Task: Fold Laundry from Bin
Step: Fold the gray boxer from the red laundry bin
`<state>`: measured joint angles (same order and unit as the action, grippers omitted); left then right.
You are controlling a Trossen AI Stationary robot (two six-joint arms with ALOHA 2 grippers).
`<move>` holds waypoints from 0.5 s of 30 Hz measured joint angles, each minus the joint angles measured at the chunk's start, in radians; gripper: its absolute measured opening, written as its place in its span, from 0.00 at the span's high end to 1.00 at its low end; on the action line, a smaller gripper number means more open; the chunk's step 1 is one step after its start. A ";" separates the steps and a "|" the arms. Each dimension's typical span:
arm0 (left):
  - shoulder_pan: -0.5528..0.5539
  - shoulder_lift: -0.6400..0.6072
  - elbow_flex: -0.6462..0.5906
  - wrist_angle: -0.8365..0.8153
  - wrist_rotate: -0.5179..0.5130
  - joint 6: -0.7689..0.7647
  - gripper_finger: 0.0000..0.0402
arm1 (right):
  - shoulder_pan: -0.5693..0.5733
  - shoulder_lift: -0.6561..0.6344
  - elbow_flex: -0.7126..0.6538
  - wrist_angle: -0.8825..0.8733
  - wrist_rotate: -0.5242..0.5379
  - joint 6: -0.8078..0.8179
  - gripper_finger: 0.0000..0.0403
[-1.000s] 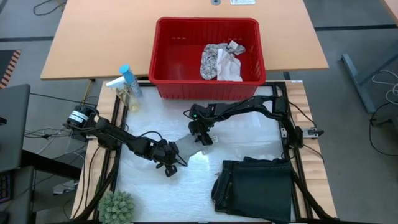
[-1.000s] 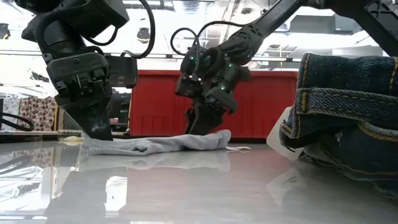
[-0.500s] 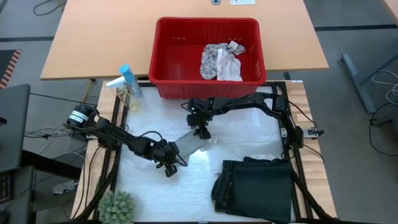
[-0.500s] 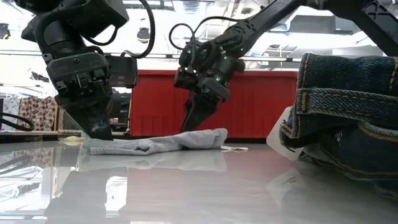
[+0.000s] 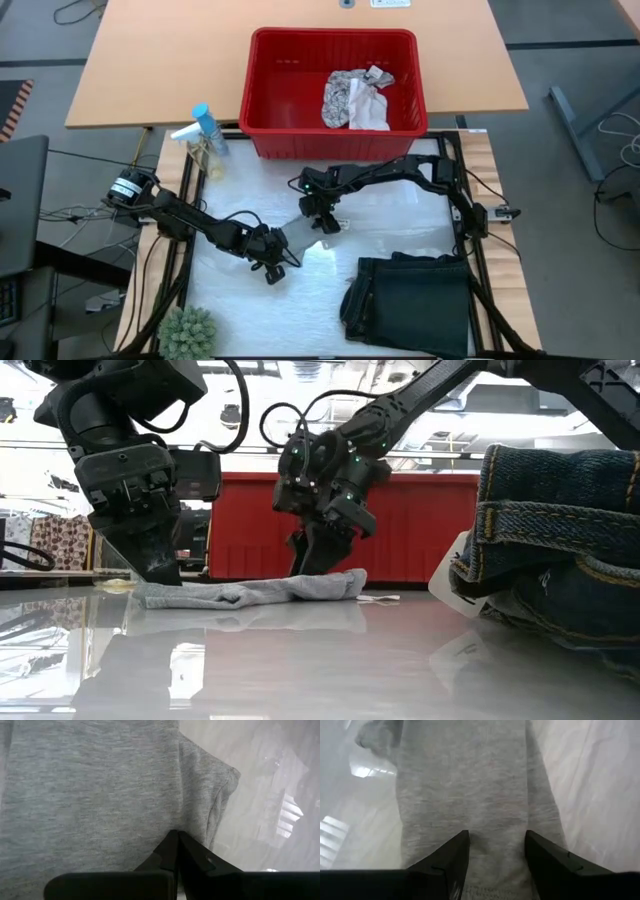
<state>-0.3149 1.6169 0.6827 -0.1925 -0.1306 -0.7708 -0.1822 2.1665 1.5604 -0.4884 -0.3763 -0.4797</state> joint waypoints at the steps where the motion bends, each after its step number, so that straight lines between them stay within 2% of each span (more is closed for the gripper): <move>1: 0.000 0.000 0.000 0.000 0.000 0.003 1.00 | 0.001 0.000 0.000 0.000 0.000 0.000 0.49; 7: 0.000 0.000 0.000 0.000 0.000 0.008 1.00 | -0.002 -0.011 0.003 -0.002 0.003 0.000 0.63; 15: 0.000 0.000 0.000 0.000 0.000 0.006 1.00 | -0.023 -0.012 0.074 -0.068 0.008 0.008 0.89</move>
<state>-0.3149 1.6169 0.6830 -0.1925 -0.1307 -0.7643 -0.2055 2.1548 1.6345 -0.5563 -0.3686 -0.4717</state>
